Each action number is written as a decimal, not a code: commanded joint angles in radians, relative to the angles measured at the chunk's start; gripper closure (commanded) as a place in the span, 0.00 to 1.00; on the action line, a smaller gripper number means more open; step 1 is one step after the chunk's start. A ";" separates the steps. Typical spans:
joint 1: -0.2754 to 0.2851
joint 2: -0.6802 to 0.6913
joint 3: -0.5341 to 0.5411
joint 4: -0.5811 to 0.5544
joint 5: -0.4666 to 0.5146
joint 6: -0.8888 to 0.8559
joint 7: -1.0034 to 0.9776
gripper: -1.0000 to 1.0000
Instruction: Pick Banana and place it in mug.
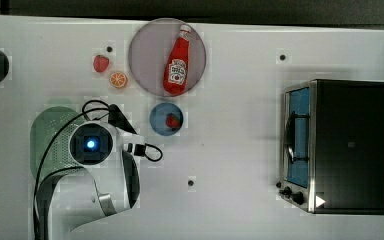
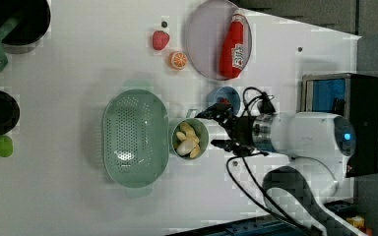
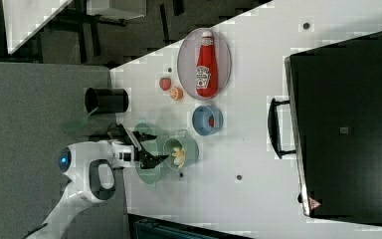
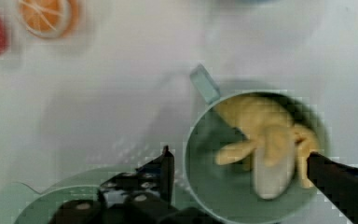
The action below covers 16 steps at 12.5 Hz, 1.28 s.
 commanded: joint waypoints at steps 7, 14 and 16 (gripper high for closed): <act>-0.045 -0.310 -0.322 0.391 -0.054 -0.699 -0.233 0.00; -0.045 -0.308 -0.422 0.570 -0.190 -0.907 -0.297 0.00; -0.045 -0.308 -0.421 0.570 -0.190 -0.907 -0.297 0.00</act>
